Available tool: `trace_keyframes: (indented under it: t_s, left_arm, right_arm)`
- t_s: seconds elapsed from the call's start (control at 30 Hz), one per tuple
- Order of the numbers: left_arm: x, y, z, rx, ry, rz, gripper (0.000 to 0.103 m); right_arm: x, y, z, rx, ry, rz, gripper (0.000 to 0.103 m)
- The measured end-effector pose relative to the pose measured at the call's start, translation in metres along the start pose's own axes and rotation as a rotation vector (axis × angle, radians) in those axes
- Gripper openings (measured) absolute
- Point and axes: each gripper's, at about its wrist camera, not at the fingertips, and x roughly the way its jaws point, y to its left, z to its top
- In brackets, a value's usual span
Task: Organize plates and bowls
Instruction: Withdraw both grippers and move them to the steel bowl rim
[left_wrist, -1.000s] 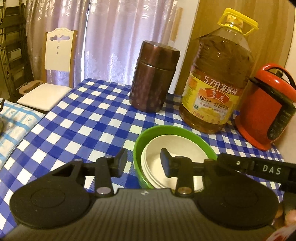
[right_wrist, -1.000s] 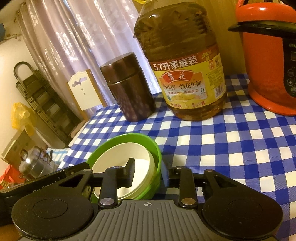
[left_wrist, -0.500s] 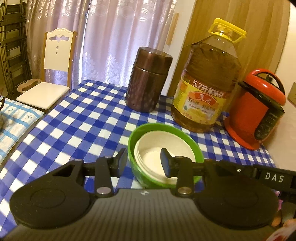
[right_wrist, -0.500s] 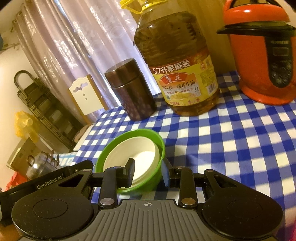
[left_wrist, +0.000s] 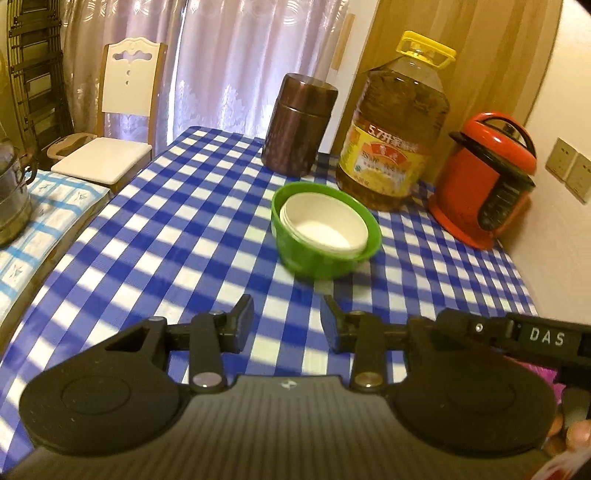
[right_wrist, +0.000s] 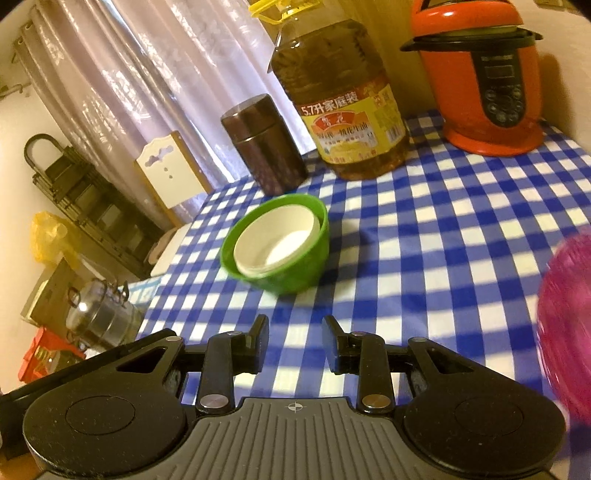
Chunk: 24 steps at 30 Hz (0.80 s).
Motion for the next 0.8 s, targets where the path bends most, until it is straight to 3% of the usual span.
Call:
trace_keyframes:
  t_s: [0.4,0.8]
  left_arm:
    - [-0.078,0.008,-0.042,0.027,0.025,0.025,0.035]
    - [-0.100,0.009,-0.070,0.070,0.083,0.043,0.035]
  right_arm:
    - [-0.064,0.020,-0.048,0.011,0.010,-0.011,0.032]
    - [-0.083,0.030,-0.096,-0.029,0.094,-0.017,0.032]
